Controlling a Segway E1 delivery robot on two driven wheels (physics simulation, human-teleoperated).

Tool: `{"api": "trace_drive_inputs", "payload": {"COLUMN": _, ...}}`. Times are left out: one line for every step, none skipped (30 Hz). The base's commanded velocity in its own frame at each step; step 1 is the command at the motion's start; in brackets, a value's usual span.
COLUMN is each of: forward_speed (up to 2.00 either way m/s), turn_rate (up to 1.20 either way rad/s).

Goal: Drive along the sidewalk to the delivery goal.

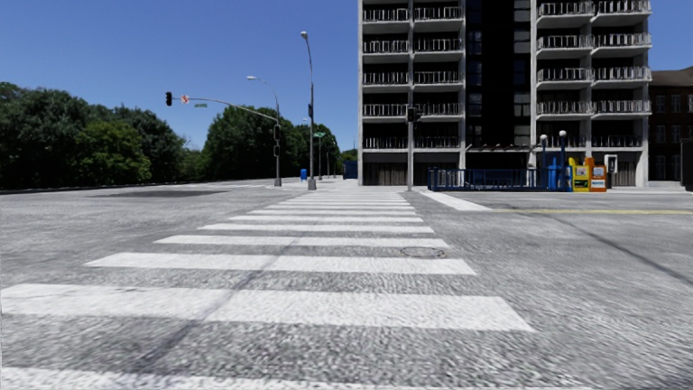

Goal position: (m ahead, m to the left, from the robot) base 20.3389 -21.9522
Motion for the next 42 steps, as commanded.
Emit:
{"api": "trace_drive_inputs", "payload": {"forward_speed": 1.64, "turn_rate": 0.0}}
{"api": "trace_drive_inputs", "payload": {"forward_speed": 1.64, "turn_rate": 0.0}}
{"api": "trace_drive_inputs", "payload": {"forward_speed": 1.64, "turn_rate": 0.0}}
{"api": "trace_drive_inputs", "payload": {"forward_speed": 1.64, "turn_rate": 0.0}}
{"api": "trace_drive_inputs", "payload": {"forward_speed": 1.64, "turn_rate": 0.0}}
{"api": "trace_drive_inputs", "payload": {"forward_speed": 1.64, "turn_rate": 0.0}}
{"api": "trace_drive_inputs", "payload": {"forward_speed": 1.64, "turn_rate": 0.0}}
{"api": "trace_drive_inputs", "payload": {"forward_speed": 1.64, "turn_rate": 0.0}}
{"api": "trace_drive_inputs", "payload": {"forward_speed": 1.64, "turn_rate": 0.0}}
{"api": "trace_drive_inputs", "payload": {"forward_speed": 1.64, "turn_rate": 0.0}}
{"api": "trace_drive_inputs", "payload": {"forward_speed": 1.64, "turn_rate": 0.0}}
{"api": "trace_drive_inputs", "payload": {"forward_speed": 1.64, "turn_rate": 0.0}}
{"api": "trace_drive_inputs", "payload": {"forward_speed": 1.64, "turn_rate": 0.0}}
{"api": "trace_drive_inputs", "payload": {"forward_speed": 1.64, "turn_rate": 0.0}}
{"api": "trace_drive_inputs", "payload": {"forward_speed": 1.64, "turn_rate": 0.0}}
{"api": "trace_drive_inputs", "payload": {"forward_speed": 1.64, "turn_rate": 0.0}}
{"api": "trace_drive_inputs", "payload": {"forward_speed": 1.64, "turn_rate": 0.0}}
{"api": "trace_drive_inputs", "payload": {"forward_speed": 1.64, "turn_rate": 0.0}}
{"api": "trace_drive_inputs", "payload": {"forward_speed": 1.64, "turn_rate": 0.0}}
{"api": "trace_drive_inputs", "payload": {"forward_speed": 1.63, "turn_rate": 0.0}}
{"api": "trace_drive_inputs", "payload": {"forward_speed": 1.63, "turn_rate": 0.0}}
{"api": "trace_drive_inputs", "payload": {"forward_speed": 1.63, "turn_rate": 0.0}}
{"api": "trace_drive_inputs", "payload": {"forward_speed": 1.63, "turn_rate": 0.0}}
{"api": "trace_drive_inputs", "payload": {"forward_speed": 1.63, "turn_rate": 0.0}}
{"api": "trace_drive_inputs", "payload": {"forward_speed": 1.63, "turn_rate": 0.0}}
{"api": "trace_drive_inputs", "payload": {"forward_speed": 1.63, "turn_rate": 0.0}}
{"api": "trace_drive_inputs", "payload": {"forward_speed": 1.63, "turn_rate": 0.0}}
{"api": "trace_drive_inputs", "payload": {"forward_speed": 1.63, "turn_rate": 0.0}}
{"api": "trace_drive_inputs", "payload": {"forward_speed": 1.63, "turn_rate": 0.0}}
{"api": "trace_drive_inputs", "payload": {"forward_speed": 1.63, "turn_rate": 0.0}}
{"api": "trace_drive_inputs", "payload": {"forward_speed": 1.63, "turn_rate": 0.0}}
{"api": "trace_drive_inputs", "payload": {"forward_speed": 1.63, "turn_rate": 0.0}}
{"api": "trace_drive_inputs", "payload": {"forward_speed": 1.63, "turn_rate": 0.0}}
{"api": "trace_drive_inputs", "payload": {"forward_speed": 1.63, "turn_rate": 0.0}}
{"api": "trace_drive_inputs", "payload": {"forward_speed": 1.63, "turn_rate": 0.0}}
{"api": "trace_drive_inputs", "payload": {"forward_speed": 1.63, "turn_rate": 0.0}}
{"api": "trace_drive_inputs", "payload": {"forward_speed": 1.63, "turn_rate": 0.0}}
{"api": "trace_drive_inputs", "payload": {"forward_speed": 1.63, "turn_rate": 0.0}}
{"api": "trace_drive_inputs", "payload": {"forward_speed": 1.63, "turn_rate": 0.0}}
{"api": "trace_drive_inputs", "payload": {"forward_speed": 1.63, "turn_rate": 0.0}}
{"api": "trace_drive_inputs", "payload": {"forward_speed": 1.63, "turn_rate": 0.0}}
{"api": "trace_drive_inputs", "payload": {"forward_speed": 1.63, "turn_rate": 0.0}}
